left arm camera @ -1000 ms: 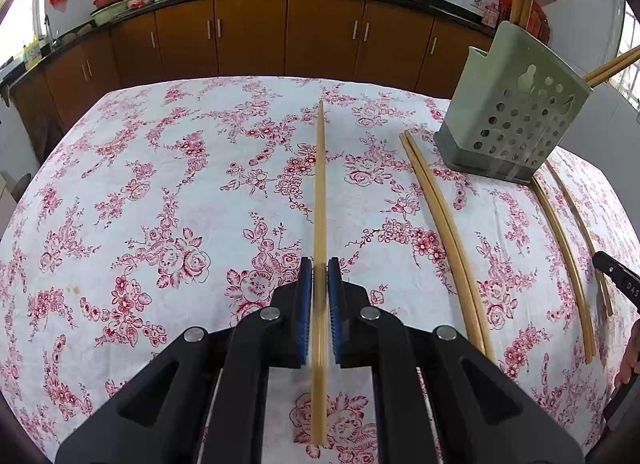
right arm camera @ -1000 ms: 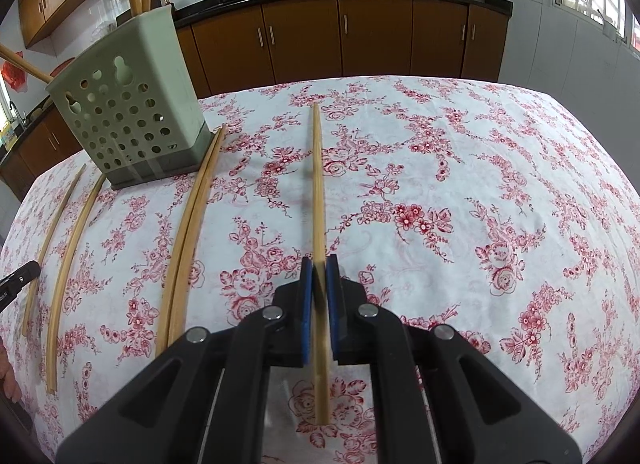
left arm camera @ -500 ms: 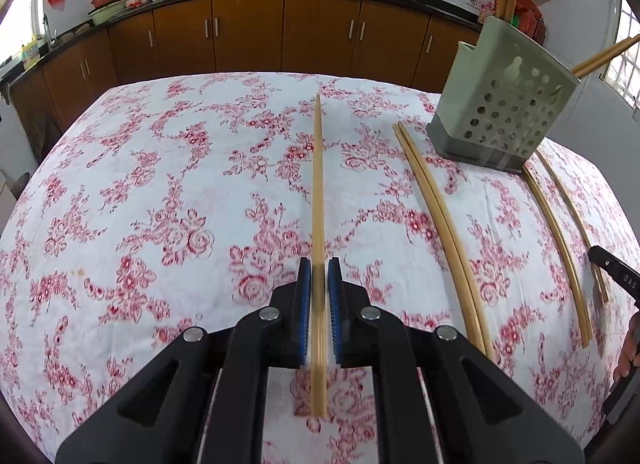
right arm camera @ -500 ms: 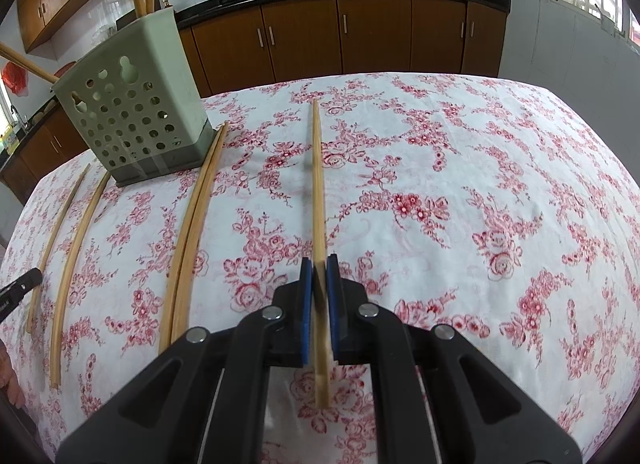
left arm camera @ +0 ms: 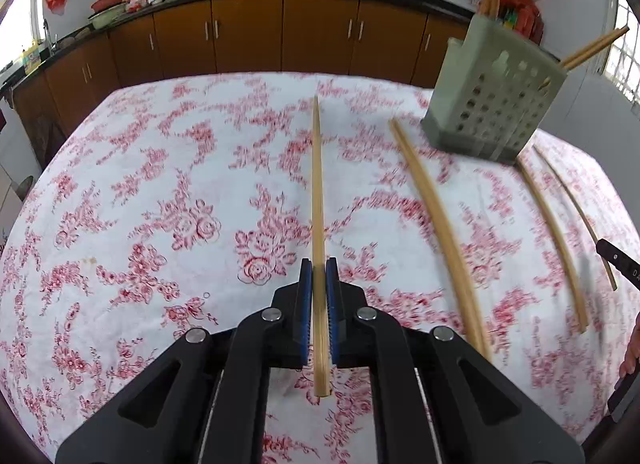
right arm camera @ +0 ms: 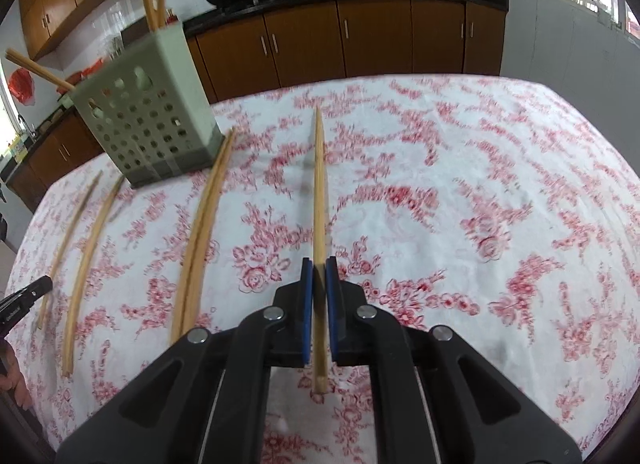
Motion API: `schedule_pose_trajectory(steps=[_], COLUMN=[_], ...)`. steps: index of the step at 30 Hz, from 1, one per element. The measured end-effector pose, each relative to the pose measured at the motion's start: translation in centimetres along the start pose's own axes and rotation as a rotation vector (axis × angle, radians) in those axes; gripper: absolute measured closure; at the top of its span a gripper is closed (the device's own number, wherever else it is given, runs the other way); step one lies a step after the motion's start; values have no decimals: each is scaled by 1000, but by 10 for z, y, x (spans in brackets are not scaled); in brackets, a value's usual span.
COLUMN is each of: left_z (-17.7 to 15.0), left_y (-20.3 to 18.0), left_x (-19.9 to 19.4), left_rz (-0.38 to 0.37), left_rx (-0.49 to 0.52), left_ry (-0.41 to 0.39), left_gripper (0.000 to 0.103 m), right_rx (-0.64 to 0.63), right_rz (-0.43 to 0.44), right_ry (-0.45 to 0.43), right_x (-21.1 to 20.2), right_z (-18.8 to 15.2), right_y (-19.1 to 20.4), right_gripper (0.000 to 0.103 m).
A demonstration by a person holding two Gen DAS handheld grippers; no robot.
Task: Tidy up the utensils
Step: 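Lift both chopsticks over the green holder and open both grippers to drop them in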
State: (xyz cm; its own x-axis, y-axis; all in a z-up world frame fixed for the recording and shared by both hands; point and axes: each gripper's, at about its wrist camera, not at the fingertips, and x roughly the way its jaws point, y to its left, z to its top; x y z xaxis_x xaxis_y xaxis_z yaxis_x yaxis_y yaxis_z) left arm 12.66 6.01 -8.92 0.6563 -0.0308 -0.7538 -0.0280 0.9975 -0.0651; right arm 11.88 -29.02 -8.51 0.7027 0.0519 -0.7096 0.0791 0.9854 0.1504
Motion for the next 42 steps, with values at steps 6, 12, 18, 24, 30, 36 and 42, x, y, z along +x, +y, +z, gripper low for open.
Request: schedule_pose_trajectory(steps=[6,12,18,24,30,36,42], left_z=[19,41,58,65,71,92,110], left_y=[-3,-6,-9,-11,-15,-31,-51], left_x=[-36,-73,-106,-116,-123,-157,-185], left_rz=[-27,-64,-100,-104,-109,-182,-273], left_rx=[1,-16,-43,-43,-32,9,44], left_ry=[-109,-237,-345,-387,-408,-470,-515], left_gripper=[96,96,96,96,96,96,96], right_rx=[-2,8,10,2,-32,-46,-92], right_rz=[10,30,49,53,83,214,303], right_ry=[-136,-261,-339,-361,-374,-398,-413], right_x=[-39,-72,-93,-99,-110,-151,-186], right_z=[20,41,54,58,70,103,126], right_y=[-2,0,2,6,15,28,41], right_gripper=[95,95,95,95,95,95,95])
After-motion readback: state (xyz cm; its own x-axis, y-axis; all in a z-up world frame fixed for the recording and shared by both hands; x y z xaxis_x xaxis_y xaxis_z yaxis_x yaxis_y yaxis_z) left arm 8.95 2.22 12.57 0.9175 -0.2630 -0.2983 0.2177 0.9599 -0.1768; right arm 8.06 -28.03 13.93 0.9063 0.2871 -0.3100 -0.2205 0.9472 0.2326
